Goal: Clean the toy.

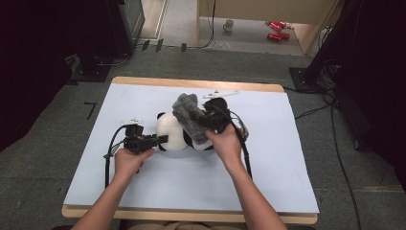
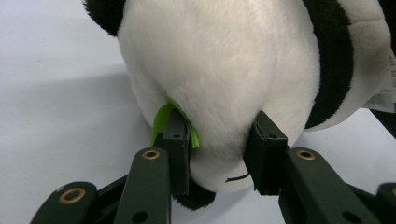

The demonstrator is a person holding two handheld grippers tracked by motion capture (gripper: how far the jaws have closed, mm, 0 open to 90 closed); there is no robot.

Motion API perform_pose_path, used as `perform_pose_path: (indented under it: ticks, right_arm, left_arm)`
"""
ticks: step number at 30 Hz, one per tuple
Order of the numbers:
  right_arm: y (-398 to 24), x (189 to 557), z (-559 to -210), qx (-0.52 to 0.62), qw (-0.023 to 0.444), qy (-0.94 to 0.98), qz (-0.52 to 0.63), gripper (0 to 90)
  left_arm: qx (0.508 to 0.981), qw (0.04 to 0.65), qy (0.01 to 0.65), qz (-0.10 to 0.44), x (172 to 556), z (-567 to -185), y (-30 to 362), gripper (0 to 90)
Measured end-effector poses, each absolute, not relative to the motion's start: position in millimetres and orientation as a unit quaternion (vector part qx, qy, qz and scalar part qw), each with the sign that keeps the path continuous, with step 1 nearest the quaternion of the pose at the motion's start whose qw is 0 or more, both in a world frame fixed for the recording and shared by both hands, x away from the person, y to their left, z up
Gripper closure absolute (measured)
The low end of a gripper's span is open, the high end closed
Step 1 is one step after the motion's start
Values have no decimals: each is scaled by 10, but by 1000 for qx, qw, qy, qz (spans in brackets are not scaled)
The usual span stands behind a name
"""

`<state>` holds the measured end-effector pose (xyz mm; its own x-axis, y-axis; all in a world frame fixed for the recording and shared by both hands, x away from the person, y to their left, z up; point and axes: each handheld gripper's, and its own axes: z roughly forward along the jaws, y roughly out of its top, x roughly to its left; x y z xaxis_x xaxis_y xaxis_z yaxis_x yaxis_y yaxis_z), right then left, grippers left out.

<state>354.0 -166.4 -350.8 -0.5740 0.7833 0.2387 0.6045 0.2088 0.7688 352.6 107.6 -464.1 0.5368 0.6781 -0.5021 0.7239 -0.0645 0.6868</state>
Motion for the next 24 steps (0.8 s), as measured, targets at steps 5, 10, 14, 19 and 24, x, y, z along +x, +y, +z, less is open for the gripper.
perform_pose_path:
  ticks: [5, 10, 14, 19, 24]
  right_arm:
    - [-1333, 3619, -3591, 432, 84, 786, 434, 760]
    - [-1054, 3679, -3733, 421, 70, 804, 414, 759]
    - [-912, 3725, -3898, 415, 58, 815, 401, 757]
    - [-961, 3710, -3919, 403, 85, 830, 377, 757]
    - [-1139, 3671, -3879, 402, 111, 838, 352, 757]
  left_arm:
    - [726, 489, 483, -14, 3457, -4612, 1057, 649]
    - [722, 493, 484, -13, 3420, -4584, 1056, 652]
    - [728, 479, 491, -8, 3416, -4602, 1045, 655]
    - [729, 480, 488, -12, 3447, -4628, 1052, 657]
    - [730, 481, 486, -18, 3485, -4661, 1085, 657]
